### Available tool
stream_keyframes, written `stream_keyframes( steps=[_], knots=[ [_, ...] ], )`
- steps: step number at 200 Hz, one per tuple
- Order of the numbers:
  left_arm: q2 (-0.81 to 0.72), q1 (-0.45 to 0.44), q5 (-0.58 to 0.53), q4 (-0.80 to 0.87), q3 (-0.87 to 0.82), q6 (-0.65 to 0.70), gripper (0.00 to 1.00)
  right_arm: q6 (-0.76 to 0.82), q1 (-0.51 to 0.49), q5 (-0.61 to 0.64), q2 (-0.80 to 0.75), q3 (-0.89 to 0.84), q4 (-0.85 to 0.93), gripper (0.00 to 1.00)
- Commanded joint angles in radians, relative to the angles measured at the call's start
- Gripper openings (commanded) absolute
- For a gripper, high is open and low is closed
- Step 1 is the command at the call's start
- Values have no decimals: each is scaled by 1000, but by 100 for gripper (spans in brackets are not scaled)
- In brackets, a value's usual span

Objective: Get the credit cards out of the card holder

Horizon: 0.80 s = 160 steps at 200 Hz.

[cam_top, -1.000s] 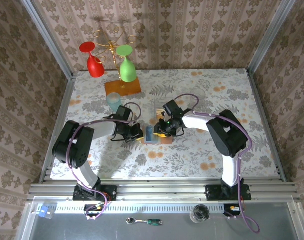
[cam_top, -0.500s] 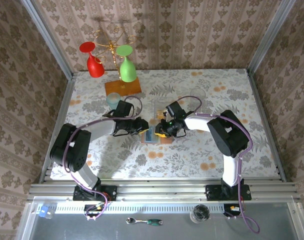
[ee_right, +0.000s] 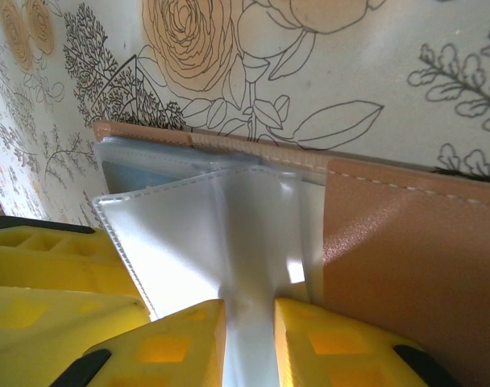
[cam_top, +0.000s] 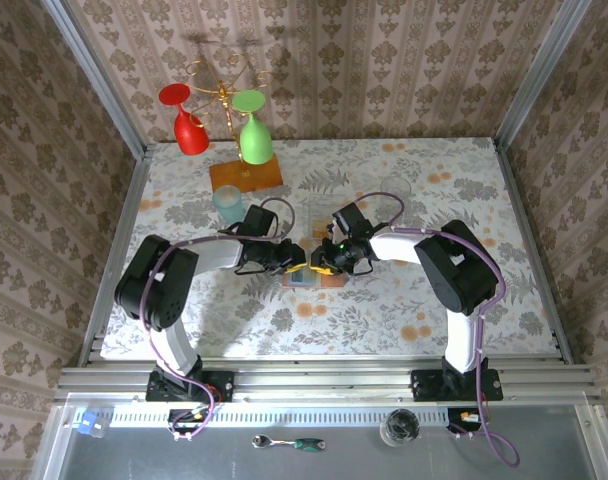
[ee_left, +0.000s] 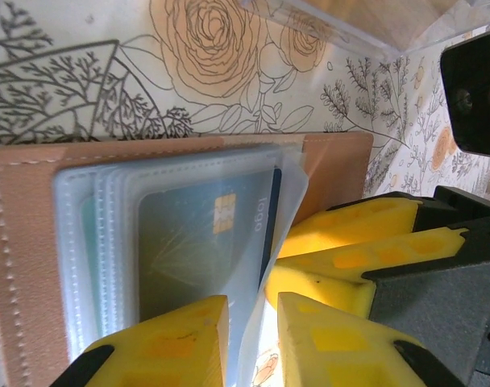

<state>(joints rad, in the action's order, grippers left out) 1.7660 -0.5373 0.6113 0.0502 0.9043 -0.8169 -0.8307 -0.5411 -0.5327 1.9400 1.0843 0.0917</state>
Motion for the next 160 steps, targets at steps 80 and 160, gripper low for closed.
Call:
stream_keyframes(
  steps=[80, 160],
  knots=[
    [-18, -16, 25, -10, 47, -27, 19, -4, 20, 36, -155, -33, 47, 25],
    [23, -73, 25, -12, 117, -47, 26, 40, 105, 76, -293, -75, 119, 24]
  ],
)
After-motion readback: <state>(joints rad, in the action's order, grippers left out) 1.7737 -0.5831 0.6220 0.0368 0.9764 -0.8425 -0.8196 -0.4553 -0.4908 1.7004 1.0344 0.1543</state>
